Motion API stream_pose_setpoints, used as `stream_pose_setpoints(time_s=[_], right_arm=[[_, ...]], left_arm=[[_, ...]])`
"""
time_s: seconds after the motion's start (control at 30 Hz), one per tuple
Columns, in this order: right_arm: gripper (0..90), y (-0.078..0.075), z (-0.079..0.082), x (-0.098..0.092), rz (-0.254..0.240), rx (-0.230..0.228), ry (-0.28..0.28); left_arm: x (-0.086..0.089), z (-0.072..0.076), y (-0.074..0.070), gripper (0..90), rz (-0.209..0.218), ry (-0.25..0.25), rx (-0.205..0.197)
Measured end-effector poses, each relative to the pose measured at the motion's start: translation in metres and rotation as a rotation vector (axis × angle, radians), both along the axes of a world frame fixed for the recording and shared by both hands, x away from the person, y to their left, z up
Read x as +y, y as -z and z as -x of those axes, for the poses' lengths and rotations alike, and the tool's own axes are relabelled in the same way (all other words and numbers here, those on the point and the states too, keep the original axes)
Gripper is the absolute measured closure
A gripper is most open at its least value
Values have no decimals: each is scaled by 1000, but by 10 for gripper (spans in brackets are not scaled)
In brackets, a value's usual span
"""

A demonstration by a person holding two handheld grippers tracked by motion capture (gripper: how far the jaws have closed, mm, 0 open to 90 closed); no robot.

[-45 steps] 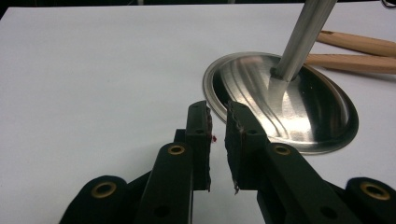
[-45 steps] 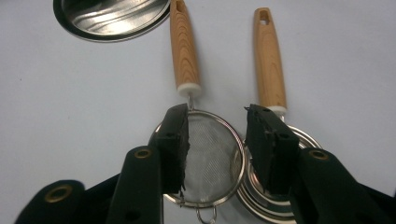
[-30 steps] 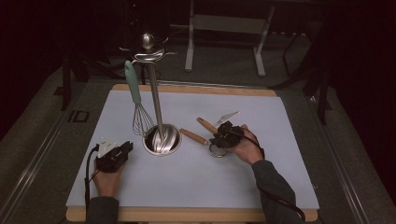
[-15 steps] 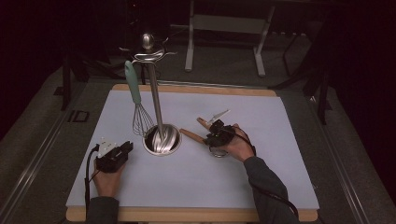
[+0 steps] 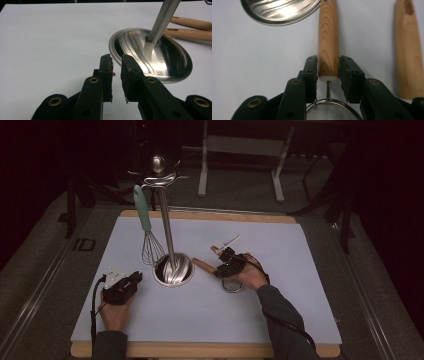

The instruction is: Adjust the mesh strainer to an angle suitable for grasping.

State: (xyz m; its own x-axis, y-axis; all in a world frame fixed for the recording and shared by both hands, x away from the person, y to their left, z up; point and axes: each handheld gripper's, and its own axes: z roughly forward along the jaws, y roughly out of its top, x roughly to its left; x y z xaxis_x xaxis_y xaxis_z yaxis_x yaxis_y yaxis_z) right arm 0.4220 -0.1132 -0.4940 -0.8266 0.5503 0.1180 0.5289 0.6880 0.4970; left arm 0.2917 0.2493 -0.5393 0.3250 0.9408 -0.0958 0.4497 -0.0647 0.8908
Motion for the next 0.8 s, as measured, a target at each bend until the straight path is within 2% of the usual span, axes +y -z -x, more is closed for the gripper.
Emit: stream_pose_setpoints(time_s=[0.2, 0.57, 0.67, 0.8], right_arm=[[684, 4, -4, 12, 42, 27, -16], [704, 2, -11, 21, 97, 107, 21], [706, 0, -10, 22, 109, 107, 21], [707, -1, -6, 23, 119, 82, 15]], left_arm=[[0, 0, 0, 794, 0, 0, 0], [0, 0, 0, 793, -2, 1, -1], [0, 0, 0, 793, -1, 1, -1], [0, 0, 0, 793, -2, 1, -1]])
